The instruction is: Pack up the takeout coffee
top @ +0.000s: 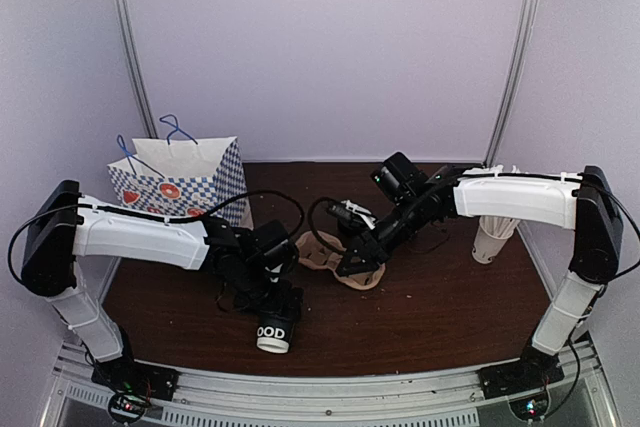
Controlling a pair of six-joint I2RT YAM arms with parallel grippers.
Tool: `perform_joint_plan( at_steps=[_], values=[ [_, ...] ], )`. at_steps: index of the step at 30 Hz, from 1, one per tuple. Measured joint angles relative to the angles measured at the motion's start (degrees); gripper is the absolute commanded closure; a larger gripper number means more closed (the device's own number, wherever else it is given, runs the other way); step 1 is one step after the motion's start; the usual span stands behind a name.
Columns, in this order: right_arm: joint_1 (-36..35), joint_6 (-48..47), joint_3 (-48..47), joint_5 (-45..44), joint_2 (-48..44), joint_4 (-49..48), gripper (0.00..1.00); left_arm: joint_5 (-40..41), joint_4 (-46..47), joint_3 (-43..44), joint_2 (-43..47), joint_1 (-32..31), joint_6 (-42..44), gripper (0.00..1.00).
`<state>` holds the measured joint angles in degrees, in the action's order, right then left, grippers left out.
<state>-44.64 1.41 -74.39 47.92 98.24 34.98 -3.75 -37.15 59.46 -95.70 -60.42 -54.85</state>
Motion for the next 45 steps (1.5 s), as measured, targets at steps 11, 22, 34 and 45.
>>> perform_joint_plan(
  at_steps=[11, 22, 34, 45],
  values=[
    [1.46, -1.86, 0.90, -0.04, -0.20, -0.07, 0.52, -5.01, 10.99, -1.53, 2.56, 0.33, 15.23, 0.19],
    [2.80, -2.45, 1.27, 0.72, -0.17, -0.09, 0.50, -10.51, 26.12, -11.23, 7.41, 0.33, 26.12, 0.19],
    [6.34, 3.32, 4.33, 10.08, 1.11, -2.21, 0.33, -11.13, 50.40, -20.37, 9.18, 0.33, 38.14, 0.19],
    [2.71, -0.85, 3.78, 8.00, 1.11, 0.55, 0.28, -12.11, 64.74, -23.26, 5.27, 0.33, 41.88, 0.18]
  ],
)
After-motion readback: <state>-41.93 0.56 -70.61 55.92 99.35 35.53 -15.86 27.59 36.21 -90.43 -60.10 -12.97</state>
